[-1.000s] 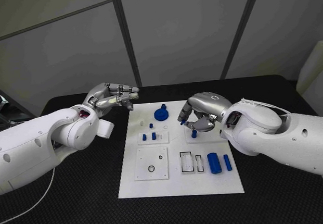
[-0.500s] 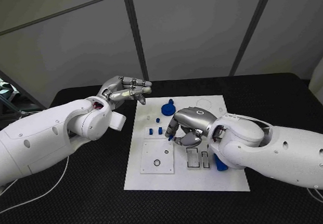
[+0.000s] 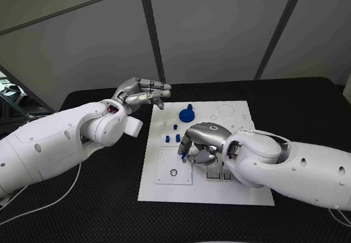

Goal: Assemble the parts on the task board

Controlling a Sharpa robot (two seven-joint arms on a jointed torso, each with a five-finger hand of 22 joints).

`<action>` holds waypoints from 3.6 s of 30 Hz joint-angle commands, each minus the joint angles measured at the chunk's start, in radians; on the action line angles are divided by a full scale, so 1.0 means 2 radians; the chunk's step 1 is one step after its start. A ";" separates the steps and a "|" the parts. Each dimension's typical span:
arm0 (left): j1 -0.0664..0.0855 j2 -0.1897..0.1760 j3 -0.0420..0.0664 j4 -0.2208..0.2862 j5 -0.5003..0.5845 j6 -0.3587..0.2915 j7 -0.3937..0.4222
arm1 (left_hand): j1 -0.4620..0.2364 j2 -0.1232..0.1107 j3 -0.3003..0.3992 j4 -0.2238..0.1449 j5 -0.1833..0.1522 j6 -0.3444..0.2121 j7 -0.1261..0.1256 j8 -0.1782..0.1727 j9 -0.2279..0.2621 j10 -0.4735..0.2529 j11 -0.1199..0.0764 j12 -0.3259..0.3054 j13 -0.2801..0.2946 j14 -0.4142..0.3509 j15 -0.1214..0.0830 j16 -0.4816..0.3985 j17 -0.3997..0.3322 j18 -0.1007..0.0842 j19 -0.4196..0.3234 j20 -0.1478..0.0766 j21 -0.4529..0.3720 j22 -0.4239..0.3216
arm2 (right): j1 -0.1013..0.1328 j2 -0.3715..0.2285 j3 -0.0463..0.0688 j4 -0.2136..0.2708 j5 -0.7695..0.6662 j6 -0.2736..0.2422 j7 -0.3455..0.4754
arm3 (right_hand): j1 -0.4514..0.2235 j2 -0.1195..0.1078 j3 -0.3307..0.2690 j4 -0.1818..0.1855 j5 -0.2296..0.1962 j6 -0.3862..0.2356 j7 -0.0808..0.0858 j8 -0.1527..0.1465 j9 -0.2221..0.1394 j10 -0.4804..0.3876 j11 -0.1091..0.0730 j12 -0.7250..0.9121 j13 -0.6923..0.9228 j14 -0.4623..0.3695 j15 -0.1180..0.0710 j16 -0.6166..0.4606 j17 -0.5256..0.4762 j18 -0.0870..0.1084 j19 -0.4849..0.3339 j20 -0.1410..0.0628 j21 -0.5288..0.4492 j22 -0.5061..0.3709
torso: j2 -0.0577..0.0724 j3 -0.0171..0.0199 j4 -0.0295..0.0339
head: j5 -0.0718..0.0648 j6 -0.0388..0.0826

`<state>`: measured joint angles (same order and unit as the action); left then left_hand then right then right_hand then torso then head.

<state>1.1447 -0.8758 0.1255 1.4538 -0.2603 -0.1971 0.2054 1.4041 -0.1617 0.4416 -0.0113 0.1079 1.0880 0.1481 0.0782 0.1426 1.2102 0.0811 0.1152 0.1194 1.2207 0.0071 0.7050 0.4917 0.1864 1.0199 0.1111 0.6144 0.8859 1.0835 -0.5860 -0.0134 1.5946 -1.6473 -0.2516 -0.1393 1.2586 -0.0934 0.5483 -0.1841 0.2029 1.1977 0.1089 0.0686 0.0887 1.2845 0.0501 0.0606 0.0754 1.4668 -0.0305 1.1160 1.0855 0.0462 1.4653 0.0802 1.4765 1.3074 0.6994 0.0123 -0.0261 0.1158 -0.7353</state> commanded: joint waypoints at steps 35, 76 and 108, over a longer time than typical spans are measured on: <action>0.001 0.001 0.000 -0.001 0.005 0.010 -0.002 | 0.000 0.004 -0.001 -0.003 0.002 0.000 0.003 -0.004 0.001 -0.001 0.003 0.000 0.001 0.002 0.000 -0.003 -0.001 -0.002 0.002 0.001 -0.005 -0.001 | -0.001 0.010 -0.010 -0.010 -0.029 0.053 -0.014 | -0.011 -0.001 -0.002 0.007 -0.006 0.003 0.000 0.000 0.001 -0.001 -0.001 0.001 -0.001 0.018 -0.003 0.005 -0.003 -0.009 0.024 -0.004 0.003 0.080 | 0.000 -0.0004 -0.0001 | 0.004 -0.009; 0.001 0.001 -0.002 -0.007 0.005 0.020 -0.009 | -0.001 0.005 -0.002 -0.003 0.000 -0.002 0.004 -0.005 0.001 -0.003 0.004 -0.001 0.001 0.001 0.001 -0.006 -0.002 -0.003 0.001 0.001 -0.007 -0.002 | 0.001 -0.097 0.017 0.055 0.008 -0.074 -0.003 | -0.014 -0.046 -0.020 0.010 -0.018 -0.051 0.006 -0.003 -0.011 -0.092 0.020 0.010 -0.002 -0.002 0.015 -0.039 -0.079 0.009 -0.017 0.013 -0.057 0.015 | -0.001 -0.0006 -0.0015 | -0.010 0.006; 0.000 0.003 -0.003 -0.010 0.005 0.024 -0.011 | -0.001 0.005 -0.002 -0.003 -0.001 -0.002 0.004 -0.005 0.001 -0.003 0.004 -0.001 0.002 0.001 0.001 -0.007 -0.002 -0.003 0.001 0.001 -0.008 -0.002 | 0.007 -0.116 0.032 0.024 -0.009 0.032 -0.052 | 0.006 -0.030 -0.031 0.024 -0.049 -0.048 0.010 -0.001 -0.010 -0.074 0.015 0.023 -0.002 0.000 0.011 -0.036 -0.098 0.008 -0.011 0.011 -0.055 0.019 | 0.000 -0.0001 -0.0013 | -0.012 0.008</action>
<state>1.1440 -0.8693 0.1186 1.4334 -0.2563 -0.1596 0.1830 1.4041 -0.1617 0.4388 -0.0141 0.1079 1.0843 0.1518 0.0712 0.1426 1.2067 0.0845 0.1151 0.1214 1.2206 0.0071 0.6934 0.4877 0.1864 1.0199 0.1111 0.6027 0.8825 1.0968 -0.8193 0.0491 1.6436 -1.6577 -0.2085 -0.2403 1.2715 -0.1680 0.4803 -0.1371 0.1074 1.0979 0.1267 0.0631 0.0673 1.1249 0.0829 0.1019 0.0692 1.4629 -0.0014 1.0368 0.8817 0.0625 1.4352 0.1023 1.3594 1.3073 0.6992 0.0116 -0.0271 0.0897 -0.7190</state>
